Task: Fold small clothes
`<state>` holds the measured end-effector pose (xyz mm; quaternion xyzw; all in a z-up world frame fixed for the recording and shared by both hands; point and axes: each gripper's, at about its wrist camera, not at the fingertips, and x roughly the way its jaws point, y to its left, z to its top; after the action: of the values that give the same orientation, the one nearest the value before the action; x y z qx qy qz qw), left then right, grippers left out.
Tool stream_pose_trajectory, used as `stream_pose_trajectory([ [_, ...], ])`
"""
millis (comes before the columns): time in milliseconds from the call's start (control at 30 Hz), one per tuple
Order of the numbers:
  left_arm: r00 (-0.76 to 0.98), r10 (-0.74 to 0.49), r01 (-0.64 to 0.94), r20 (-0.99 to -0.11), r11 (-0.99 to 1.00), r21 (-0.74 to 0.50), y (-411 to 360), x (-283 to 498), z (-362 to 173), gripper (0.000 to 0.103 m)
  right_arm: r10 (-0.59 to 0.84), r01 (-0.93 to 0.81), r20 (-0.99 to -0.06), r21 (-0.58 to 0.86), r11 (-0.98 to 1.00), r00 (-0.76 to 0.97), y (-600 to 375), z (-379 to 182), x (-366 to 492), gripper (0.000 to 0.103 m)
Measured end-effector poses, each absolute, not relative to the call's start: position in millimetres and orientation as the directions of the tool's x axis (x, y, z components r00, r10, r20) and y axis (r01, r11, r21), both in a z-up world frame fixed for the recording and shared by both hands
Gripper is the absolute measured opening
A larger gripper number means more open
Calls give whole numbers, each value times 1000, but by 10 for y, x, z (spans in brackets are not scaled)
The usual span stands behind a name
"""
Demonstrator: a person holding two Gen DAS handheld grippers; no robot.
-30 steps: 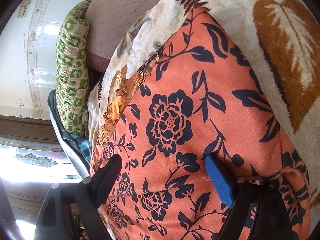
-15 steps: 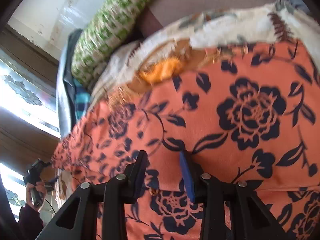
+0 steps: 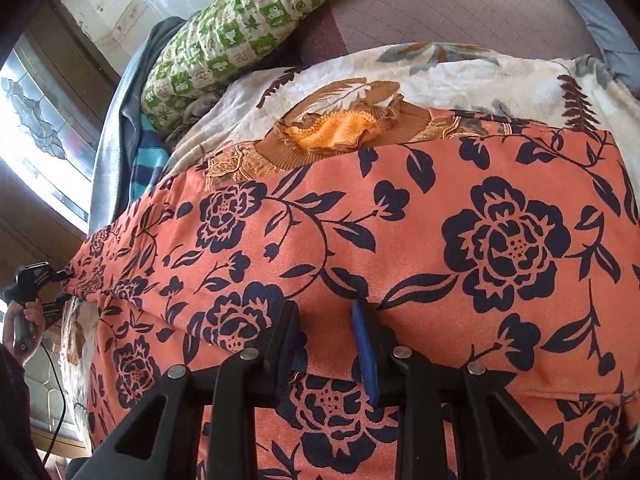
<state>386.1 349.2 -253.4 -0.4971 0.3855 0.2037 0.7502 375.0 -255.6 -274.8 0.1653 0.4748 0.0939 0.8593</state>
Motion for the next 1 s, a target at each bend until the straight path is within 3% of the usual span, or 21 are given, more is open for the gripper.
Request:
stream_pose_trajectory([
  [100, 621, -13, -678, -784, 493, -545, 3374, 3873, -2350, 9, 339, 5, -779, 402, 916, 528, -2571, -2745, 3755, 31],
  [267, 698, 42, -540, -715, 686, -488, 2860, 3984, -1670, 8, 438, 57, -741, 536, 842, 510, -2811, -2803, 3746, 31],
  [467, 792, -82, -205, -605, 897, -391, 1631, 4070, -764, 8, 560, 140, -680, 686, 714, 473, -3048, -2917, 3777, 31],
  [600, 773, -233, 50, -589, 949, -310, 510, 4084, -526, 8, 618, 199, -648, 744, 637, 445, -3226, -2951, 3776, 30],
  [733, 657, -405, 293, -636, 914, -279, -719, 4016, -750, 8, 596, 259, -645, 752, 607, 478, -3569, -2880, 3732, 30],
  [833, 504, -470, 421, -724, 866, -269, -1589, 3947, -1275, 9, 573, 317, -614, 781, 537, 543, -3969, -2813, 3660, 35],
  [967, 373, -321, 511, -870, 854, -96, -2281, 3816, -2094, 26, 552, 367, -578, 813, 453, 600, -4412, -2748, 3571, 36],
  [1000, 352, -312, 520, -883, 849, -92, -2274, 3789, -2212, 27, 551, 372, -571, 819, 437, 609, -4485, -2733, 3555, 52],
])
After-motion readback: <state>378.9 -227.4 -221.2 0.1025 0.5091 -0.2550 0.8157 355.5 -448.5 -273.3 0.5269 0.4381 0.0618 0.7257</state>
